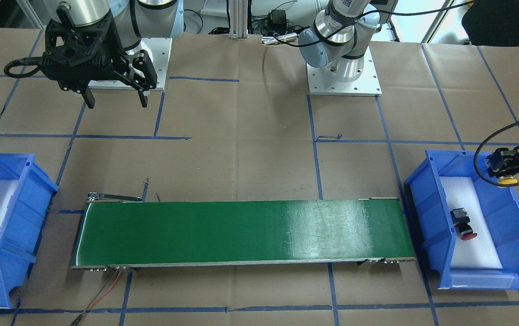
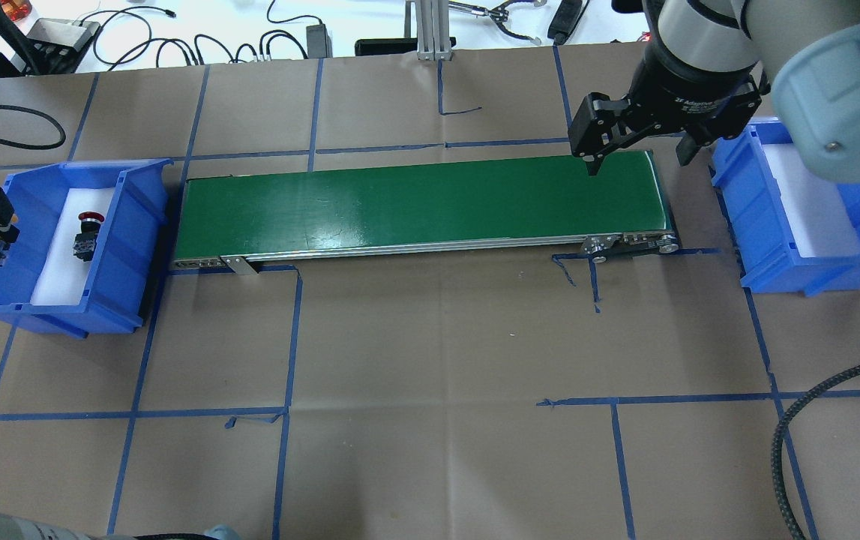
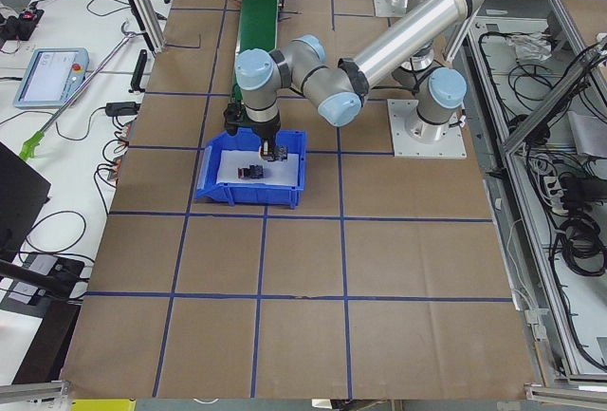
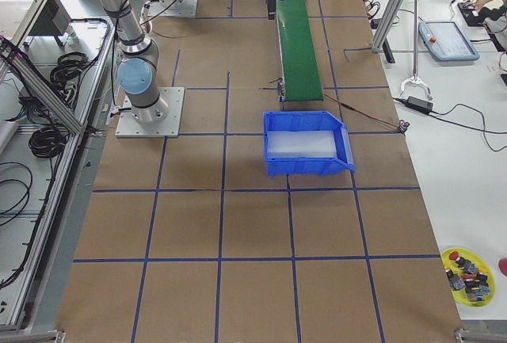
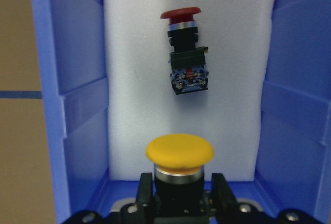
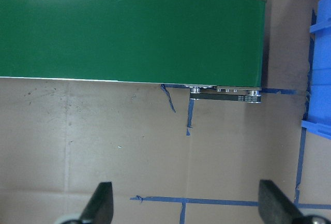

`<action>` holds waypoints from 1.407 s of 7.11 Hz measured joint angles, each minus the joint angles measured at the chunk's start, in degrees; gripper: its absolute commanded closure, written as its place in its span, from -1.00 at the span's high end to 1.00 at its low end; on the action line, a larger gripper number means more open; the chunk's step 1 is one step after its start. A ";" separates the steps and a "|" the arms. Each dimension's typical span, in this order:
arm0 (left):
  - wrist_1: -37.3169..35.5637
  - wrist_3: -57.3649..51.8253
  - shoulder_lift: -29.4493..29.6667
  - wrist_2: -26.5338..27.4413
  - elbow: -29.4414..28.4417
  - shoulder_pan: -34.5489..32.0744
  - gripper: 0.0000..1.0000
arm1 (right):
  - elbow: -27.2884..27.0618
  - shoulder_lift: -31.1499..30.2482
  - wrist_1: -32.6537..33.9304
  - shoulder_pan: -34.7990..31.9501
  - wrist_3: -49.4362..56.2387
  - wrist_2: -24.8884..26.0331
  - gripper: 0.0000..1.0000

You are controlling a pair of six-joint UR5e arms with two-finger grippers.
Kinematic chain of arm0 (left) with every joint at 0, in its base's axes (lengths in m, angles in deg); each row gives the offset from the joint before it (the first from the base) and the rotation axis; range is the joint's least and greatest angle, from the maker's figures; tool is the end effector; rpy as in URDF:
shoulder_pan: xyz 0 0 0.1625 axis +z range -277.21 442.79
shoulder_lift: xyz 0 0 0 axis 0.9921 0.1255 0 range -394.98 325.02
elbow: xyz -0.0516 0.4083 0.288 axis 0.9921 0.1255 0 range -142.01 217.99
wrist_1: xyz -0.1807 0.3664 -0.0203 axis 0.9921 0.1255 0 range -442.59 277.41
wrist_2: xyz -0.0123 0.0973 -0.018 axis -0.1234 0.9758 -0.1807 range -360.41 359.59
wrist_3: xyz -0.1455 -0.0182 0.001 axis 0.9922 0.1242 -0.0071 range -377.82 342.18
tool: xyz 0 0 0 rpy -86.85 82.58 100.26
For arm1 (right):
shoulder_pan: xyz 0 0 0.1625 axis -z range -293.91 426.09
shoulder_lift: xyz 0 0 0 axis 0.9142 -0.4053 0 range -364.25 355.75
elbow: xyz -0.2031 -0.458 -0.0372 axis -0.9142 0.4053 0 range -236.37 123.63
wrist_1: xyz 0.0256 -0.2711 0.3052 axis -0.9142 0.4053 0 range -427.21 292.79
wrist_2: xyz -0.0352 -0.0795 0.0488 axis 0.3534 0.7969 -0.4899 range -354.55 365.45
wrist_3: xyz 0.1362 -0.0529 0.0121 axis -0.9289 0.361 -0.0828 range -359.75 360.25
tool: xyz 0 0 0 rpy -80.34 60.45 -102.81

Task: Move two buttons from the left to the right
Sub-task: 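Grasp the yellow-capped button with the left gripper and lift it, then carry the yellow button onto the conveyor and release it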

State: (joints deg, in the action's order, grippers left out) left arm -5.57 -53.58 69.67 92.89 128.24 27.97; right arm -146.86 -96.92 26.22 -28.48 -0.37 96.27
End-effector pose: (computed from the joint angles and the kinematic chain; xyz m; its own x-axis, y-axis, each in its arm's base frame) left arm 0.2411 -0.5587 0.3993 -0.9996 0.0119 -0.0270 0.0102 0.9981 0.0610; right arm 0.1687 -0.4645 0.5428 -0.9976 -0.0675 0.0132 -0.0685 0.9928 -0.0979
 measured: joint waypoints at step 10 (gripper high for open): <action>-6.83 31.33 6.97 -1.31 -0.81 -29.30 -0.82 | -0.38 0.24 0.28 0.00 0.31 0.05 1.00</action>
State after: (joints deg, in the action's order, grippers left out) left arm -12.40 -22.25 76.64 91.57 127.43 -1.33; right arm -147.25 -96.68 26.50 -28.48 -0.06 96.33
